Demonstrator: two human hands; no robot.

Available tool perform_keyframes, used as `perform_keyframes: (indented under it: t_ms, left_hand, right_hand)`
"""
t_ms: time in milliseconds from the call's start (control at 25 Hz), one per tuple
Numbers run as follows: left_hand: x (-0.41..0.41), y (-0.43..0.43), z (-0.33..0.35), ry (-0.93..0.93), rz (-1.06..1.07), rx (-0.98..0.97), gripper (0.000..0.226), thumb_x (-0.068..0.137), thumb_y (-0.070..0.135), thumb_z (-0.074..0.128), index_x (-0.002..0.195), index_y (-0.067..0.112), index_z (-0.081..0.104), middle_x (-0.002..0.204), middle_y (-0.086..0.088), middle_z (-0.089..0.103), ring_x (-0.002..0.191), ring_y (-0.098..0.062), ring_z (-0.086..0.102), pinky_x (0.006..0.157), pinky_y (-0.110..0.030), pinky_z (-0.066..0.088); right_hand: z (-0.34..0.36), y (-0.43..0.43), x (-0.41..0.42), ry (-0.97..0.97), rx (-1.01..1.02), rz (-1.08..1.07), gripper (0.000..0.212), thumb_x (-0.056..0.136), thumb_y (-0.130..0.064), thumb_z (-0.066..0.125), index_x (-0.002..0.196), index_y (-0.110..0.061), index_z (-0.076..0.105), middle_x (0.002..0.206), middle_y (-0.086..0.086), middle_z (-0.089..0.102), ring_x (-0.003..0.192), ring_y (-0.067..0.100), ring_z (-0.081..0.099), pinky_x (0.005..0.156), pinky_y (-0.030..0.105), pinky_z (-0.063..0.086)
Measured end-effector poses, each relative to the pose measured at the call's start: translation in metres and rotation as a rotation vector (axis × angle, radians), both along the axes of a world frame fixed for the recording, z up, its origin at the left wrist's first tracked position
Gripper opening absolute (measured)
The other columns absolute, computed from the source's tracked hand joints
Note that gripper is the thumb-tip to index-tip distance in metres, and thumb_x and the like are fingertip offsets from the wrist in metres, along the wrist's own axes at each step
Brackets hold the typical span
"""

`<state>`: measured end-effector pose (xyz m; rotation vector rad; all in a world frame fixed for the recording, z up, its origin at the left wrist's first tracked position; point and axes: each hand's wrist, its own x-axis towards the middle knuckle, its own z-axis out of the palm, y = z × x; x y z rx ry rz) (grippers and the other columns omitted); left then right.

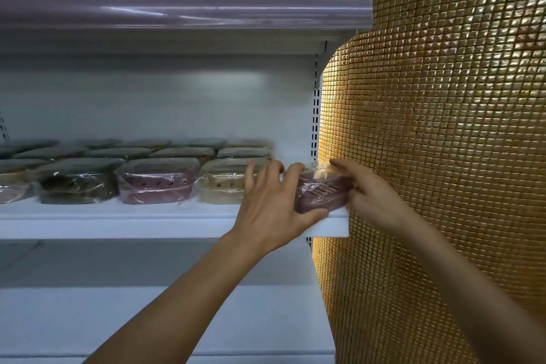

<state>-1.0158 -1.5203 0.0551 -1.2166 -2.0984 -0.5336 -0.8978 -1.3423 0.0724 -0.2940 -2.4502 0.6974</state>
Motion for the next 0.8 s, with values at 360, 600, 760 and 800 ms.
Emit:
perform_keyframes:
  t_ms: [360,600,760,800]
  left_hand:
    - [-0.013,0.003,0.012,0.067,0.053,-0.079,0.088,0.075,0.093,0.024,0.132,0.03,0.046,0.138,0.002,0.052,0.133,-0.022,0.041,0.113,-0.046,0.026]
    - [-0.027,-0.001,0.019,0.104,0.051,-0.151,0.088,0.074,0.094,0.017,0.134,0.036,0.044,0.121,0.01,0.064,0.12,-0.016,0.049,0.105,-0.038,0.032]
    - [-0.033,0.0,0.015,0.071,0.071,-0.106,0.086,0.075,0.094,0.017,0.123,0.03,0.051,0.122,0.008,0.063,0.119,-0.017,0.048,0.108,-0.04,0.03]
    - [-0.033,0.0,0.015,0.069,0.079,-0.088,0.087,0.075,0.094,0.018,0.12,0.029,0.053,0.122,0.007,0.063,0.118,-0.017,0.049,0.108,-0.04,0.03]
  right_hand:
    - [0.047,-0.018,-0.058,-0.08,0.09,0.008,0.041,0.101,-0.028,0.037,0.14,-0.025,0.051,0.143,-0.004,0.052,0.129,0.015,0.05,0.109,0.035,0.038]
    - [0.082,-0.027,-0.125,-0.441,0.166,-0.009,0.052,0.103,-0.02,0.037,0.153,-0.011,0.028,0.155,0.011,0.035,0.139,0.026,0.036,0.108,0.032,0.03]
    - [0.09,-0.043,-0.147,-0.681,0.232,-0.097,0.02,0.1,-0.022,0.039,0.115,-0.015,0.05,0.102,0.008,0.057,0.095,0.021,0.057,0.078,0.032,0.044]
    - [0.092,-0.046,-0.149,-0.71,0.242,-0.108,0.015,0.102,-0.025,0.036,0.107,-0.015,0.047,0.092,0.006,0.054,0.09,0.019,0.055,0.077,0.033,0.044]
